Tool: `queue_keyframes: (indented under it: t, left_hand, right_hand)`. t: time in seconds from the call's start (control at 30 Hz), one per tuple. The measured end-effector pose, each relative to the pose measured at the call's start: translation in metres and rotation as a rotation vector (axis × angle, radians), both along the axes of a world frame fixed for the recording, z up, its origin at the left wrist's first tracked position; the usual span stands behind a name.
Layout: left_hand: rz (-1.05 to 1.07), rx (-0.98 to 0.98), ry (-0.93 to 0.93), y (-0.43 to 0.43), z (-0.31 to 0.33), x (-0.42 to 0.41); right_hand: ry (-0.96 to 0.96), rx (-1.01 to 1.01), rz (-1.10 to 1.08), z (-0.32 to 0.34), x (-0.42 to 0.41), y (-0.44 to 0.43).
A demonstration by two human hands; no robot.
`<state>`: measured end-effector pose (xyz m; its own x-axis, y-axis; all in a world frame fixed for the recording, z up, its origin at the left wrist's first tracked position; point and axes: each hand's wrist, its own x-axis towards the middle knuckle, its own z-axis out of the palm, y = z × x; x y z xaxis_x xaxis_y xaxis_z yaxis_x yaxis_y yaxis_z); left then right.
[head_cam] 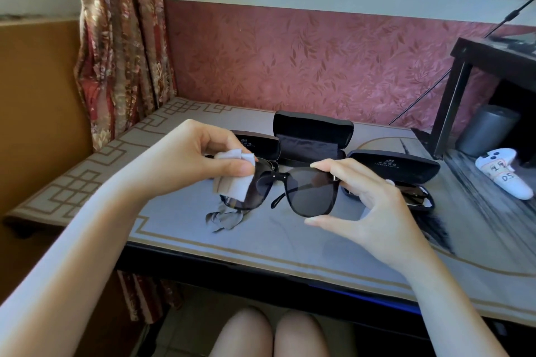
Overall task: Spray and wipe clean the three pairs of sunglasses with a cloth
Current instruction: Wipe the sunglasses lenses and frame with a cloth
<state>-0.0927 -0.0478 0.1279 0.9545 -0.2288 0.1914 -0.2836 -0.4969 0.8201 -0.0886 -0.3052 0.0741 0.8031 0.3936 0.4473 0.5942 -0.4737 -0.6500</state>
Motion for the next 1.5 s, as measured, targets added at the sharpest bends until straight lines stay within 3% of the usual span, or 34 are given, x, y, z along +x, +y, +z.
queue_keyframes:
  t: [0.47, 0.8, 1.2, 1.5]
  left_hand:
    - [0.029, 0.199, -0.088, -0.033, -0.003, -0.005]
    - [0.136, 0.176, -0.061, -0.042, -0.001, -0.002]
    - [0.051, 0.112, 0.03, -0.008, 0.008, -0.005]
    - [-0.135, 0.226, 0.076, 0.012, 0.013, -0.005]
  right_hand:
    - [-0.037, -0.061, -0.012, -0.003, -0.003, 0.002]
    - [-0.054, -0.033, -0.014, -0.001, -0.002, 0.0]
    - [-0.003, 0.053, 0.011, -0.001, -0.004, -0.002]
    - [0.048, 0.092, 0.044, -0.002, -0.002, -0.003]
